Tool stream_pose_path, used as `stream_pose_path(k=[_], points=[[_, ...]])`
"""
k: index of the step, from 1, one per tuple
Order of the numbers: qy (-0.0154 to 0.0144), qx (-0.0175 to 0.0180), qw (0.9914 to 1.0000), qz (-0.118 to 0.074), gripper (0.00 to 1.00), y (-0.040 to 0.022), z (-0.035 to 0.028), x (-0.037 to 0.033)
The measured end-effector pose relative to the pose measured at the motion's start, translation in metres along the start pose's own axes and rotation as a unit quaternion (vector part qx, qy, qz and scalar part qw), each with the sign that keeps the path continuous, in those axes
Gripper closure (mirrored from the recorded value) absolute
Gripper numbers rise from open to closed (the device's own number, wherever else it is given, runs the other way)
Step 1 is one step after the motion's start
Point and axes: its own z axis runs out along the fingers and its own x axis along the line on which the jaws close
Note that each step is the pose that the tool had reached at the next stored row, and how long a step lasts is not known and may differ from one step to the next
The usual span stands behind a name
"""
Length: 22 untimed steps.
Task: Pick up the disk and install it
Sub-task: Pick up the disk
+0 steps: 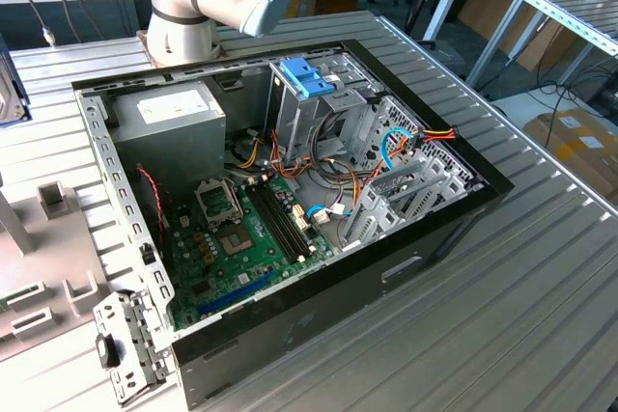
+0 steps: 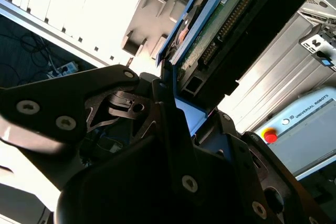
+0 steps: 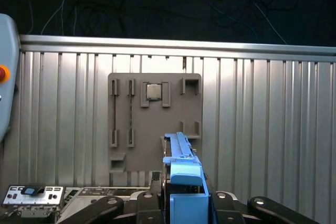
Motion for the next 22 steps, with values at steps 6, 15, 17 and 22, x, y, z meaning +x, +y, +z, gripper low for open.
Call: stream_pose_path(k=[6, 15, 17, 22], points=[[0.0, 0.0, 1.0, 0.0, 0.63, -0.0015, 0.0001, 0.0003], [0.0, 0.0, 1.0, 0.0, 0.63, -0.0032, 0.0004, 0.0008], [0.0, 0.0, 1.0, 0.0, 0.63, -0.004, 0.0004, 0.0009], [0.0, 0.0, 1.0, 0.0, 0.63, -0.0054, 0.0005, 0.0012]])
